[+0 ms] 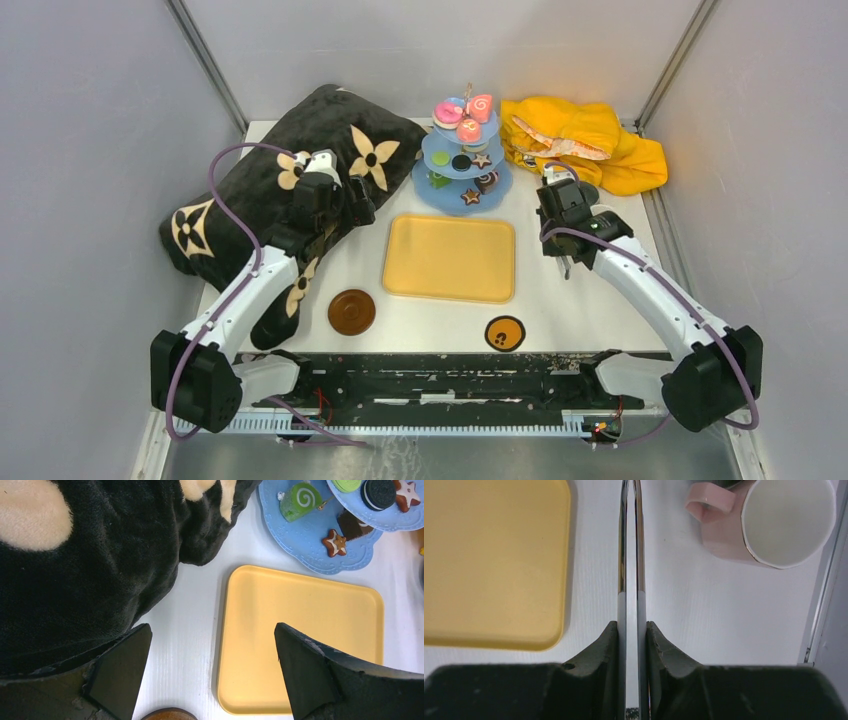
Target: Serve the afternoon tea
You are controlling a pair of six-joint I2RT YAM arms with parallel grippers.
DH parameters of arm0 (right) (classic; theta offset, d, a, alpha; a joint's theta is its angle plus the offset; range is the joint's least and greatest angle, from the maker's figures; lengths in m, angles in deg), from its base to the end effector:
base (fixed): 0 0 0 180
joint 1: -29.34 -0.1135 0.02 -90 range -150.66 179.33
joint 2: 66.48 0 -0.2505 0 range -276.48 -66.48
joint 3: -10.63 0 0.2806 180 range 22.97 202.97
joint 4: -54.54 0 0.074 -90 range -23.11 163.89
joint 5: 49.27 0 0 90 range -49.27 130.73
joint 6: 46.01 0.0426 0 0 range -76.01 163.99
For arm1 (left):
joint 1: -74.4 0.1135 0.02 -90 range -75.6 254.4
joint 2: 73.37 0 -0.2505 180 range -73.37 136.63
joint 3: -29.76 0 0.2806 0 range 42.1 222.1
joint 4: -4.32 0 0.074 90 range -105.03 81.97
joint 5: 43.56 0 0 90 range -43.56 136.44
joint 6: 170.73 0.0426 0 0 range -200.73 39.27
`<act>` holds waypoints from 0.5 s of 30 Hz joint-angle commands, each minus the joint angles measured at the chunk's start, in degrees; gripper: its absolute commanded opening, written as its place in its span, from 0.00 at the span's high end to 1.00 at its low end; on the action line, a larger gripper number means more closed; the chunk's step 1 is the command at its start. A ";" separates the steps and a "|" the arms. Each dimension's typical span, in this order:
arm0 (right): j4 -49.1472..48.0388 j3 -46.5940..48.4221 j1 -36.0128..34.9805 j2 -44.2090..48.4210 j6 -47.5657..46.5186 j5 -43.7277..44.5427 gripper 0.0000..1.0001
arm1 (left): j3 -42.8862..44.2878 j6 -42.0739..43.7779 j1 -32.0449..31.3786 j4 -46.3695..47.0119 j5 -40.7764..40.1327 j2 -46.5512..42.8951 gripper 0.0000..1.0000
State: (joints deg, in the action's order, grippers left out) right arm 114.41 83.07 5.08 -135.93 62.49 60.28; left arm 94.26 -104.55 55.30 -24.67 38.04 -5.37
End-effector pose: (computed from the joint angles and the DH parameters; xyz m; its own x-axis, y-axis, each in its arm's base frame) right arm 0.2563 0.0999 0.2671 -0.7941 -0.0299 -0.6071 0.0332 0.9952 -0.0924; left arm 0.2895 -0.0937 0.2662 -0.5481 -0.2330 -0.8033 -0.0154 0.9631 -0.2689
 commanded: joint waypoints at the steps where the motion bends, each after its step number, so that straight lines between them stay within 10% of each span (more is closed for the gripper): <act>1: -13.75 -3.08 0.19 -0.82 0.28 4.42 0.87 | 2.42 -1.95 0.28 0.90 -0.21 -0.91 0.00; 15: -38.43 -12.19 2.64 -10.75 -2.49 3.28 0.84 | 1.75 -1.32 0.29 0.43 0.38 -1.77 0.00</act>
State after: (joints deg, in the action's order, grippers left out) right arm 83.18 69.93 5.85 -144.78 60.66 63.29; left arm 94.26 -105.18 55.30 -25.30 38.01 -5.63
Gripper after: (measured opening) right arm 0.272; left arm 0.997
